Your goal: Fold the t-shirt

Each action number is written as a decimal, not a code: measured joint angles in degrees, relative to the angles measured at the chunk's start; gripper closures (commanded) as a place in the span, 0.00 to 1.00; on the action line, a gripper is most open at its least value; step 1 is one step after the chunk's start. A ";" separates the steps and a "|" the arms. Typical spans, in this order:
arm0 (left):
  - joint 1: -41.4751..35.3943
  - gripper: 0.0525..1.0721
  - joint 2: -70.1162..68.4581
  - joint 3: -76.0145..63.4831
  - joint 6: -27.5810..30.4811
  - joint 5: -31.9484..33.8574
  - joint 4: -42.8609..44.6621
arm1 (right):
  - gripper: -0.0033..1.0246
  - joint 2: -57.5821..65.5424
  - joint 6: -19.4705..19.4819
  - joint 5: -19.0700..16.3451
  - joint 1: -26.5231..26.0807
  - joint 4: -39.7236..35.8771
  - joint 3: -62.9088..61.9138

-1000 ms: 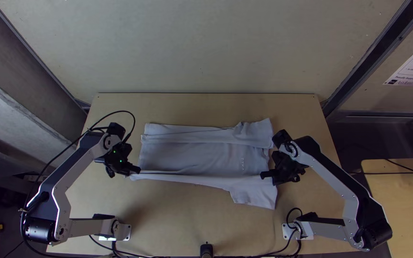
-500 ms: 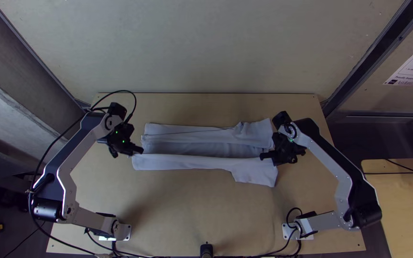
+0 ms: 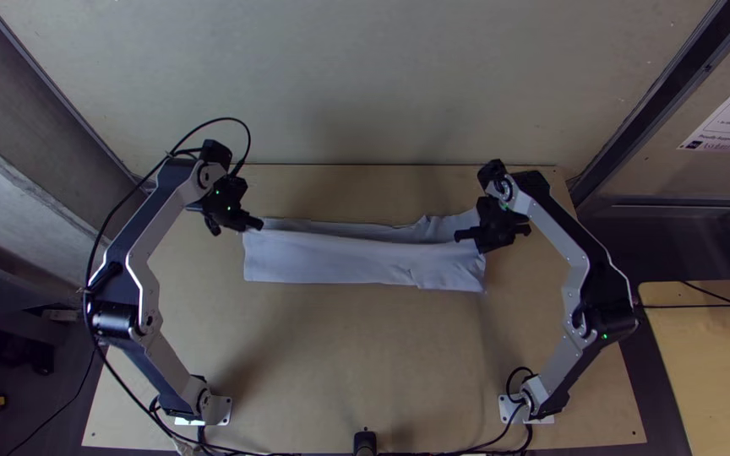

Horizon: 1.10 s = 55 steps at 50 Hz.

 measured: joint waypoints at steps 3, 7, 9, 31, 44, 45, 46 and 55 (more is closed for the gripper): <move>0.15 0.97 1.88 2.29 0.24 0.00 0.00 | 0.97 2.19 -0.20 0.26 -0.37 0.02 2.60; 0.39 0.97 4.39 4.92 0.74 0.00 -0.02 | 0.97 5.01 -0.28 0.31 -0.76 0.00 5.90; 0.48 0.97 5.38 5.75 0.94 0.00 0.00 | 0.97 6.78 -0.44 0.31 -0.96 -0.02 7.78; 2.29 0.04 14.25 12.31 0.81 -0.15 -1.49 | 0.03 21.51 -0.72 3.08 -2.27 -6.10 27.21; 6.91 0.04 13.18 13.42 -1.68 14.40 -1.57 | 0.03 18.56 3.23 3.32 -4.81 -6.21 33.48; 7.48 0.04 13.03 13.42 -1.79 15.58 -1.60 | 0.03 17.90 3.32 3.32 -4.90 -6.19 33.59; 8.13 0.04 12.94 13.35 -2.01 16.81 -1.60 | 0.03 17.31 3.37 3.32 -5.05 -6.23 33.70; 14.19 0.04 11.72 11.19 -3.34 26.16 -1.84 | 0.03 11.10 4.11 3.32 -6.56 -6.32 33.79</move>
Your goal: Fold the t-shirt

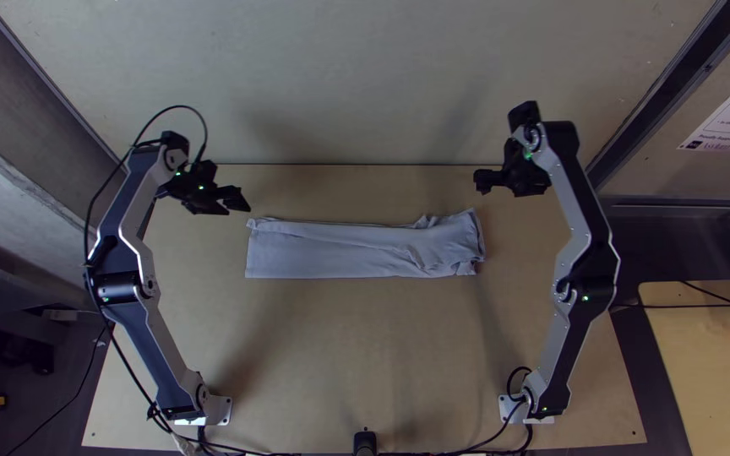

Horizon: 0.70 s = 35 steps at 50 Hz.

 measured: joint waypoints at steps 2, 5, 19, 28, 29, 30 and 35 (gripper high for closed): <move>1.18 0.04 -0.55 -1.33 -0.15 1.55 0.09 | 0.03 -1.36 0.37 -0.02 -0.37 -0.02 0.00; 2.82 0.04 -1.16 -3.39 -0.17 3.63 0.28 | 0.03 -3.30 0.76 0.00 -0.96 -0.02 0.00; 7.85 0.04 -1.88 -12.66 1.49 12.33 3.93 | 0.03 -8.96 1.14 -0.04 -1.62 -0.74 0.00; 9.05 0.04 -1.79 -18.23 2.29 14.58 7.93 | 0.03 -10.47 1.11 -0.02 -1.62 -1.68 0.00; 9.11 0.04 -1.79 -18.78 2.34 14.60 8.39 | 0.03 -10.56 1.14 -0.04 -1.62 -1.77 0.00; 9.16 0.04 -1.79 -19.45 2.47 14.62 8.90 | 0.03 -10.67 1.14 -0.02 -1.62 -1.90 -0.02; 9.14 0.04 -1.77 -22.67 2.69 14.71 10.25 | 0.03 -11.26 1.14 -0.02 -1.55 -2.10 -0.07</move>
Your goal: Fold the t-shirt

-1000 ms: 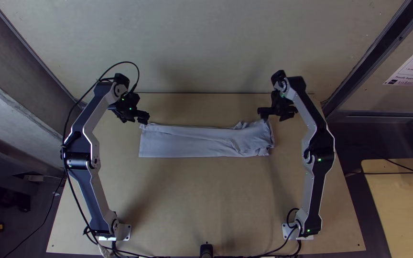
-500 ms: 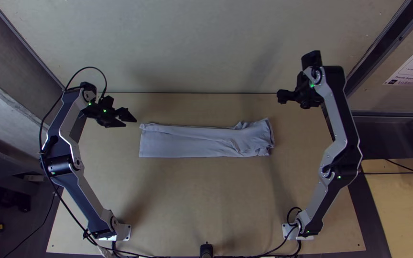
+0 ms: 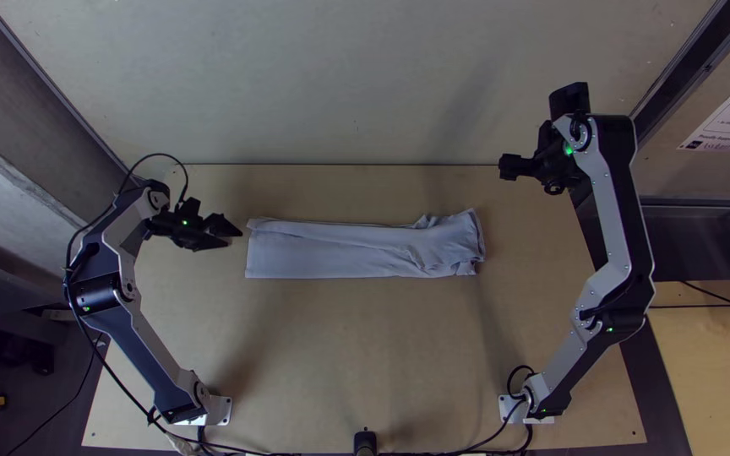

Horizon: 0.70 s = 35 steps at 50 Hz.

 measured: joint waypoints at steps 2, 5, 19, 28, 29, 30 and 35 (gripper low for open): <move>-0.09 0.04 0.00 -1.01 -0.02 0.15 0.76 | 0.03 -0.26 -0.02 -0.02 0.02 -0.09 0.00; -0.44 0.04 0.00 -1.97 -0.35 1.16 1.81 | 0.03 -0.50 0.00 -0.02 0.04 -0.09 0.00; -7.15 0.04 -0.96 -4.87 -5.92 2.49 8.96 | 0.03 -1.40 0.00 -0.02 0.61 -0.87 -1.64; -14.10 0.04 -1.55 -5.95 -12.63 2.47 14.12 | 0.03 -2.29 0.00 -0.02 0.81 -0.94 -4.24; -14.84 0.04 -1.57 -5.99 -13.53 2.45 14.67 | 0.03 -2.45 0.00 -0.02 0.81 -0.94 -4.66; -15.69 0.04 -1.62 -5.99 -14.25 2.43 15.15 | 0.03 -2.71 0.00 -0.02 0.81 -0.94 -5.03; -18.95 0.04 -1.77 -5.99 -17.70 1.29 17.16 | 0.03 -4.17 0.00 -0.02 1.01 -0.96 -7.06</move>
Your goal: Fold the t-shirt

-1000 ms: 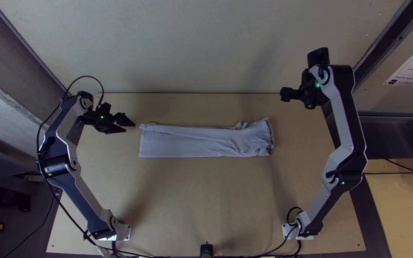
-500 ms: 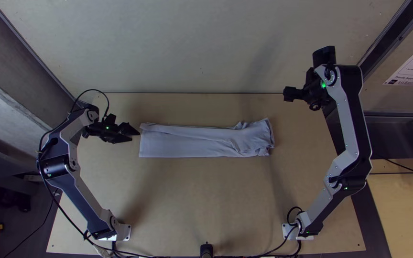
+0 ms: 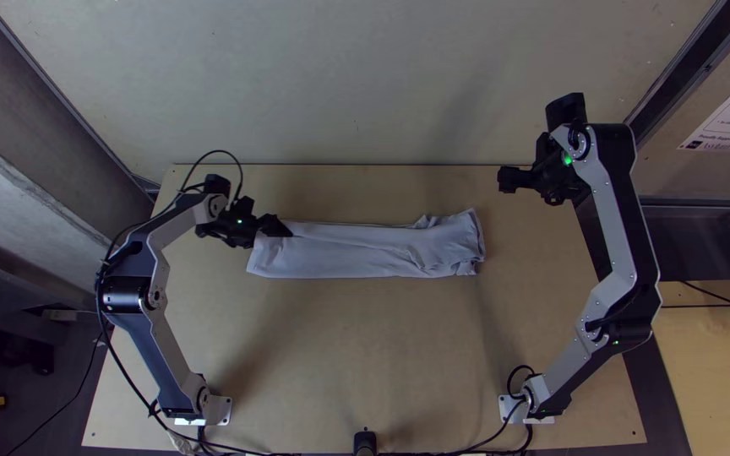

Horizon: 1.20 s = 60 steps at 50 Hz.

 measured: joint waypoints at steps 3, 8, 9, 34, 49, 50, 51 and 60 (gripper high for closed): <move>-2.19 0.04 -0.26 0.00 -1.62 -1.68 1.01 | 0.03 -0.87 0.00 -0.02 0.09 0.07 -1.09; -5.55 0.04 -0.92 0.15 -3.87 -5.90 2.05 | 0.03 -2.40 0.00 -0.04 0.17 0.15 -3.26; -6.05 0.04 -1.09 0.22 -4.13 -7.04 2.12 | 0.03 -2.78 0.00 -0.04 0.17 0.24 -3.74; -13.97 0.97 -2.32 1.27 -6.60 -28.65 0.52 | 0.03 -8.74 0.02 -0.48 0.17 5.46 -15.43; -4.13 0.97 -4.28 2.03 -1.90 -32.98 -9.84 | 0.03 -11.76 0.24 -0.50 0.17 8.35 -20.37; -3.19 0.97 -4.37 2.21 -1.20 -33.53 -10.54 | 0.03 -11.89 0.24 -0.52 0.17 8.46 -20.65; -1.77 0.97 -4.50 2.40 -0.48 -34.05 -11.32 | 0.03 -12.09 0.24 -0.52 0.17 8.68 -21.00; 8.63 0.97 -6.03 4.57 6.62 -36.76 -16.57 | 0.03 -12.98 0.63 -0.55 0.15 9.68 -22.38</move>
